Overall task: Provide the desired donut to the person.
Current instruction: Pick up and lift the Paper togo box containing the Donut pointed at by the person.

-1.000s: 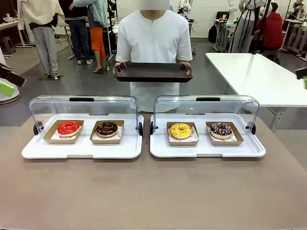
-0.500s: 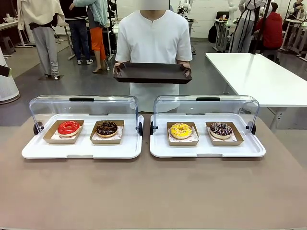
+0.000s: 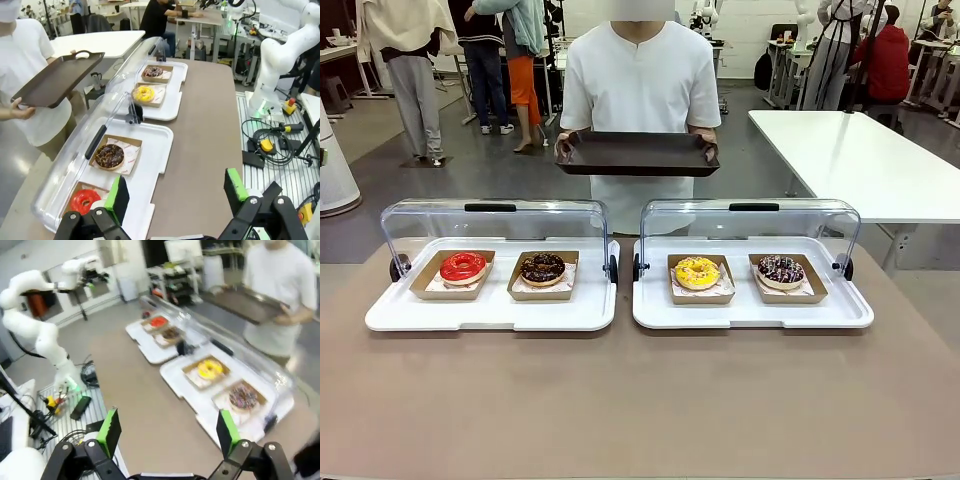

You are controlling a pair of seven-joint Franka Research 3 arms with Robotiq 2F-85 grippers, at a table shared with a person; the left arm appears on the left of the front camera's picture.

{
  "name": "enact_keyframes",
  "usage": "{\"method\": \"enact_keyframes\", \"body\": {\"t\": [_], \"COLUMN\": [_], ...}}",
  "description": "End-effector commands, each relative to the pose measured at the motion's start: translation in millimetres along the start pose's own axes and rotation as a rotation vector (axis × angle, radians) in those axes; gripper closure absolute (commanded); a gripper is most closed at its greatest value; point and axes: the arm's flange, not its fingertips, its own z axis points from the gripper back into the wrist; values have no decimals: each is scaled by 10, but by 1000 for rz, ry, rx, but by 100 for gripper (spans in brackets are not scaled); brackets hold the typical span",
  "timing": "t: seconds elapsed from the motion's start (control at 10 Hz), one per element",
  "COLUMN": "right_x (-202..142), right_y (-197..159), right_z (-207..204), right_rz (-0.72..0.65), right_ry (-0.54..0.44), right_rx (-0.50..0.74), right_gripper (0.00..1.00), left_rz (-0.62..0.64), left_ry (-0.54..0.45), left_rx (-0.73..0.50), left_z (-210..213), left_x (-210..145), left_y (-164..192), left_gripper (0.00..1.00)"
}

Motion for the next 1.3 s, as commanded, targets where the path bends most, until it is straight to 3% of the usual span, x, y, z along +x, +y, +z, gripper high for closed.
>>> {"method": "enact_keyframes", "body": {"t": [0.0,1.2], "right_x": [135,249], "right_y": [58,66], "right_z": [61,-66], "right_rz": [-44,-24], "right_ry": [31,152], "right_rx": [7,0], "right_gripper": [0,0], "left_rz": [-40,-6], "left_ry": [4,91], "left_rx": [22,36], "left_z": [109,179], "left_x": [36,-18], "left_y": [38,98], "left_gripper": [0,0]}}
